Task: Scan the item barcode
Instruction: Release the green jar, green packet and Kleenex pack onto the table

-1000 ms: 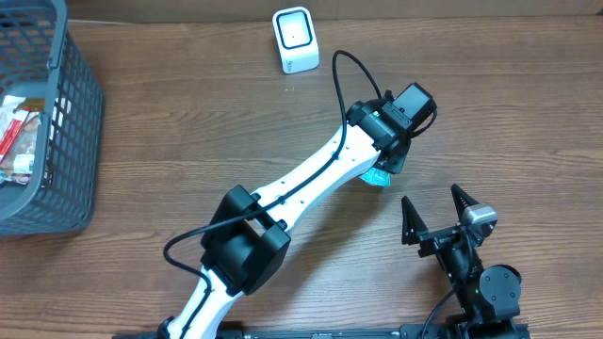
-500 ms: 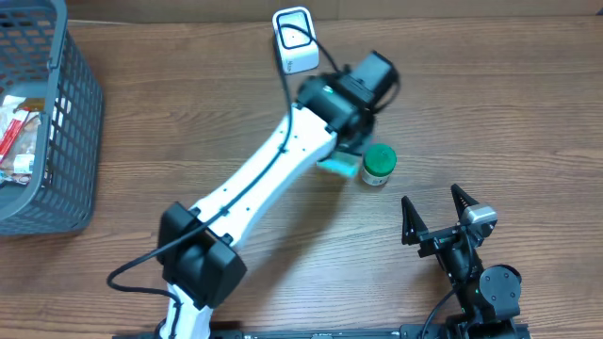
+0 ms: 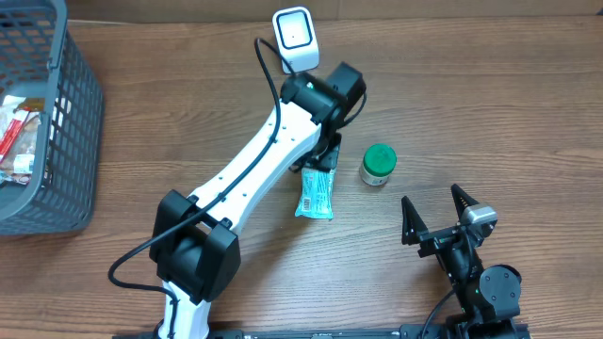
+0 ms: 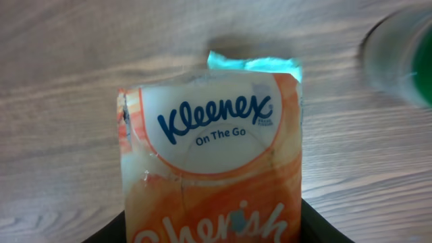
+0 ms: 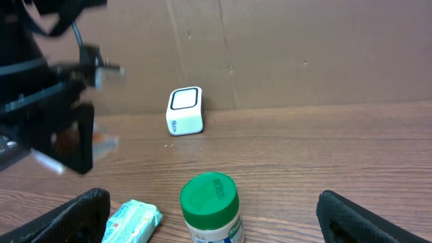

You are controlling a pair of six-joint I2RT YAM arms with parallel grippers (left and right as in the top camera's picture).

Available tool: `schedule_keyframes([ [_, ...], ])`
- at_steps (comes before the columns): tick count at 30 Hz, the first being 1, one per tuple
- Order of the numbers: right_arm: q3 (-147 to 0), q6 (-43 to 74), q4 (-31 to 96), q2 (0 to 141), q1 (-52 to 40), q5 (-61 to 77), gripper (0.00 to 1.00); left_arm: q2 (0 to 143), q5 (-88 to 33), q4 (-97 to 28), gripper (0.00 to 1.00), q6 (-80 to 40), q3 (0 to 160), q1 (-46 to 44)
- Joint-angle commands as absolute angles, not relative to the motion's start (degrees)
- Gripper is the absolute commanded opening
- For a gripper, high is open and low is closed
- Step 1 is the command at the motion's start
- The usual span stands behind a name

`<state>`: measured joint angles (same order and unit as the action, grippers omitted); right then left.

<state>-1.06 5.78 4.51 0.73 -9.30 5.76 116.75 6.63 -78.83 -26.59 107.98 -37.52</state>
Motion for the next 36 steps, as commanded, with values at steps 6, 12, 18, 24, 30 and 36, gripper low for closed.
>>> schedule_keyframes([
  [6,-0.5,6.0,4.3,0.4,-9.0,5.7,1.00,116.1,6.3,-74.1,0.45,-28.5,96.6,-37.9],
  [12,-0.5,6.0,4.3,0.4,-9.0,5.7,1.00,116.1,6.9,-69.2,0.46,-28.5,89.8,-37.6],
  [18,-0.5,6.0,4.3,0.4,-9.0,5.7,1.00,116.1,7.9,-67.2,0.54,-28.5,85.8,-37.4],
  [24,-0.5,6.0,4.3,0.4,-9.0,5.7,1.00,116.1,9.3,-67.2,0.67,-28.4,85.5,-37.4],
  [30,-0.5,6.0,4.3,0.4,-9.0,5.7,1.00,116.1,9.5,-67.0,0.66,-28.3,85.5,-36.8],
  [36,-0.5,6.0,4.3,0.4,-9.0,5.7,1.00,116.1,9.3,-66.3,0.59,-28.4,85.5,-36.1],
])
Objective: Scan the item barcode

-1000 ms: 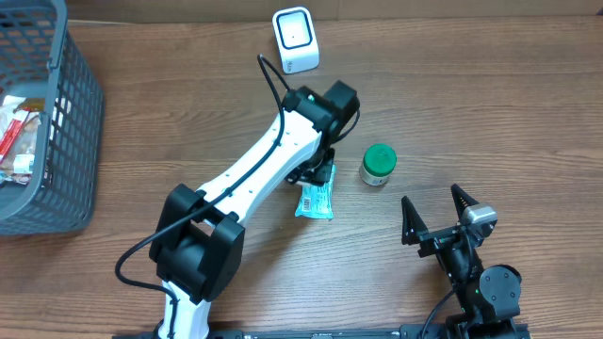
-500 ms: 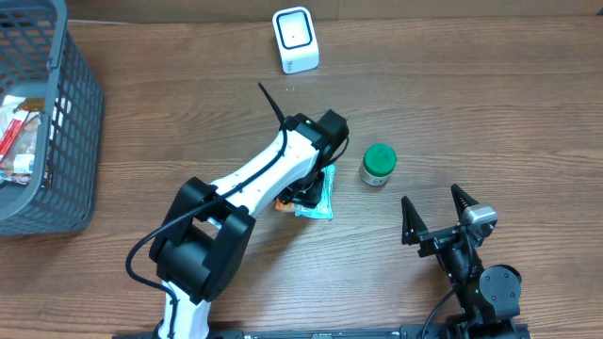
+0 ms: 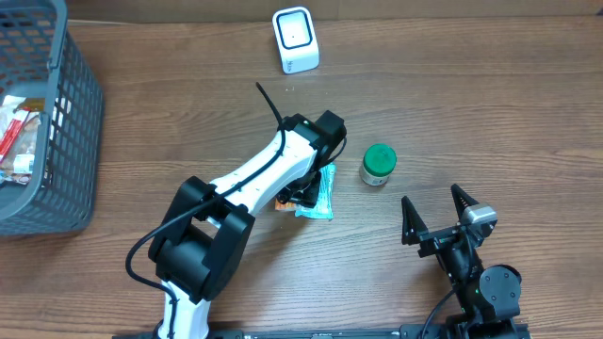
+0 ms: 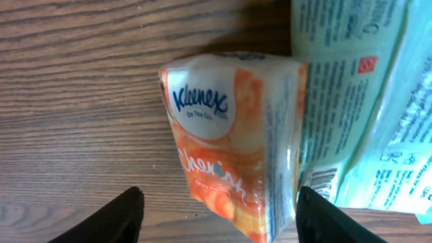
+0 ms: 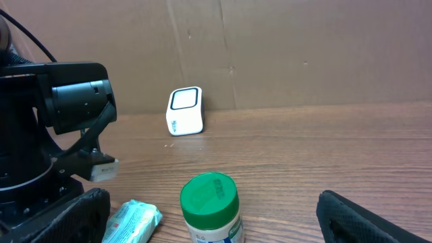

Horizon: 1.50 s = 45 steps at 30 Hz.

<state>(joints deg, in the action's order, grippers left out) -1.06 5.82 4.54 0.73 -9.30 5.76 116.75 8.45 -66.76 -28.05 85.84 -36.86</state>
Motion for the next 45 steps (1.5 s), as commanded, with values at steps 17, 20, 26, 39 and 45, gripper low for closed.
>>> schedule_keyframes([
  [17,-0.5,6.0,4.3,0.4,-9.0,5.7,1.00,116.1,-0.5,-64.8,0.55,-24.2,86.0,-26.7],
  [20,-0.5,6.0,4.3,0.4,-9.0,5.7,1.00,116.1,1.0,-65.3,0.55,-24.2,86.0,-26.4],
  [26,-0.5,6.0,4.3,0.4,-9.0,5.7,1.00,116.1,1.0,-66.2,0.54,-24.2,86.0,-25.2],
  [39,-0.5,6.0,4.3,0.4,-9.0,5.7,1.00,116.1,-4.4,-65.9,0.05,-22.9,85.9,-20.6],
  [45,-0.5,6.0,4.3,0.4,-9.0,5.7,1.00,115.4,-9.9,-65.1,0.05,-21.2,85.9,-19.4],
])
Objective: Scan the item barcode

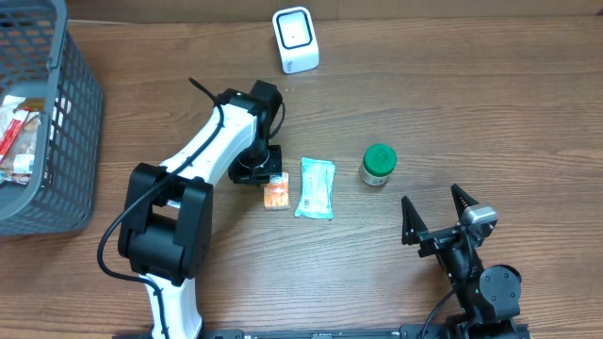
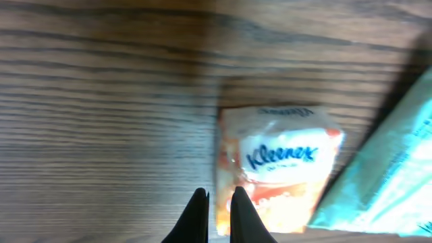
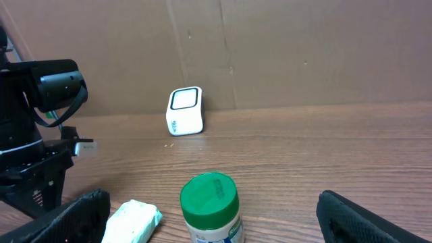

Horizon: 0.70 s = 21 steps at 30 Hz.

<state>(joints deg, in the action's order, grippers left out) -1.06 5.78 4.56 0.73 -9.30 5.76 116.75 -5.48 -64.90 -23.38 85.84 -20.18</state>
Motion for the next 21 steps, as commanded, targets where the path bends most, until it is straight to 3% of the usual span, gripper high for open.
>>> schedule_keyframes([
  [1,-0.5,6.0,4.3,0.4,-9.0,5.7,1.00,114.9,-10.2,-65.1,0.05,-20.7,85.9,-19.2],
  [14,-0.5,6.0,4.3,0.4,-9.0,5.7,1.00,101.2,-3.9,-66.7,0.05,-20.8,83.2,-19.5],
  [19,-0.5,6.0,4.3,0.4,-9.0,5.7,1.00,97.6,-6.1,-56.9,0.04,-21.6,71.9,-19.4],
  [21,-0.5,6.0,4.3,0.4,-9.0,5.7,1.00,97.5,-7.6,-52.1,0.10,-21.6,68.2,-19.4],
])
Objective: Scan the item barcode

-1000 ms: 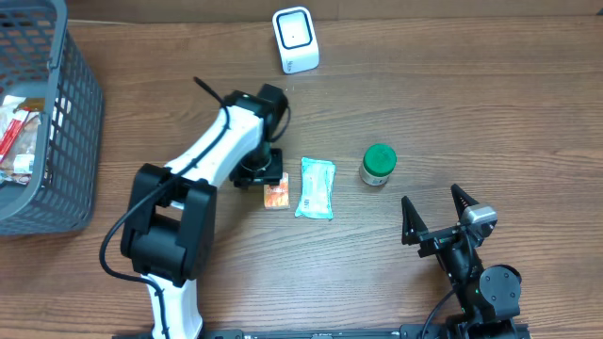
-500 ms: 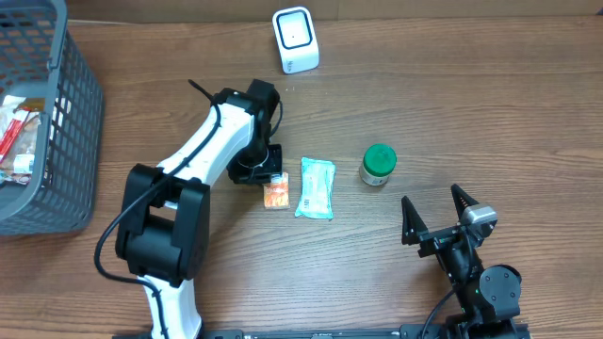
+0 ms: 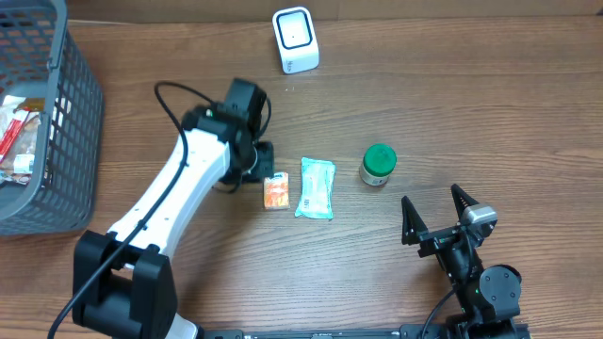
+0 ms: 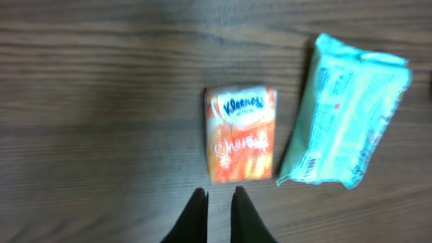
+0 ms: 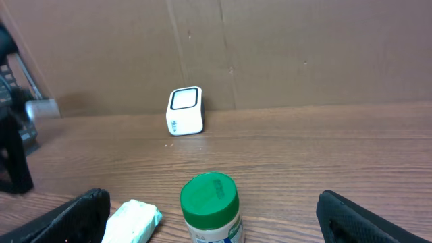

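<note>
An orange Kleenex tissue pack [image 3: 275,191] [image 4: 241,133] lies flat on the wooden table, just left of a teal wipes pack [image 3: 317,187] [image 4: 344,128] whose barcode faces up. My left gripper [image 3: 256,162] [image 4: 218,201] hangs a little to the left of the orange pack, shut and holding nothing. The white barcode scanner [image 3: 295,38] [image 5: 185,111] stands at the table's far edge. A green-lidded jar [image 3: 379,164] [image 5: 211,202] stands right of the teal pack. My right gripper [image 3: 438,215] [image 5: 212,200] rests open at the near right, behind the jar.
A grey mesh basket [image 3: 66,141] with several packets inside stands at the far left. A brown cardboard wall [image 5: 283,47] backs the table behind the scanner. The left arm stretches from the near left edge toward the middle.
My left gripper has drawn back and up from the orange pack, so both packs now show whole in the wrist view. The arm has swung left. The packs have not moved.
My left gripper first held the orange Kleenex pack over the teal pack, below the scanner. Then it stood open over the pack lying on the table beside the teal one. Then it was shut at the pack's left edge, and now hangs farther off.
</note>
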You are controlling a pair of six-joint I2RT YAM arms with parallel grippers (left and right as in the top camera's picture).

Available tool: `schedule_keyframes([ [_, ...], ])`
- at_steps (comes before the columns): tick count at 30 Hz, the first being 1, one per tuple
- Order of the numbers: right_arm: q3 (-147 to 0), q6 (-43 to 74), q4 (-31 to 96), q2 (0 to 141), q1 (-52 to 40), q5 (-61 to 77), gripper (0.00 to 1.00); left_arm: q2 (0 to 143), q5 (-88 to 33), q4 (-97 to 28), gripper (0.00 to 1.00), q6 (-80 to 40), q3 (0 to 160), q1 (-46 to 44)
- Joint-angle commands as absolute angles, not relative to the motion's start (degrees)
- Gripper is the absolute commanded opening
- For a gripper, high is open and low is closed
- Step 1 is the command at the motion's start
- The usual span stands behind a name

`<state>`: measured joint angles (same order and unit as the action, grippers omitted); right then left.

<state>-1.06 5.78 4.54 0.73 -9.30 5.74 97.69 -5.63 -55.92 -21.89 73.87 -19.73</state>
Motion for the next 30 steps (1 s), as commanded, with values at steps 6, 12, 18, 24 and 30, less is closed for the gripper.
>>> schedule_keyframes([
  [6,-0.5,6.0,4.3,0.4,-9.0,5.7,1.00,98.6,-10.0,-45.6,0.45,-21.1,64.4,-19.4],
  [12,-0.5,6.0,4.3,0.4,-9.0,5.7,1.00,99.1,-9.9,-43.4,0.34,-21.2,63.5,-19.5],
  [18,-0.5,6.0,4.3,0.4,-9.0,5.7,1.00,99.1,-9.9,-39.7,0.29,-21.2,60.2,-19.5],
  [24,-0.5,6.0,4.3,0.4,-9.0,5.7,1.00,99.1,-8.4,-38.0,0.26,-21.2,59.2,-19.5],
  [30,-0.5,6.0,4.3,0.4,-9.0,5.7,1.00,99.1,-8.4,-36.7,0.25,-21.8,58.7,-19.5],
])
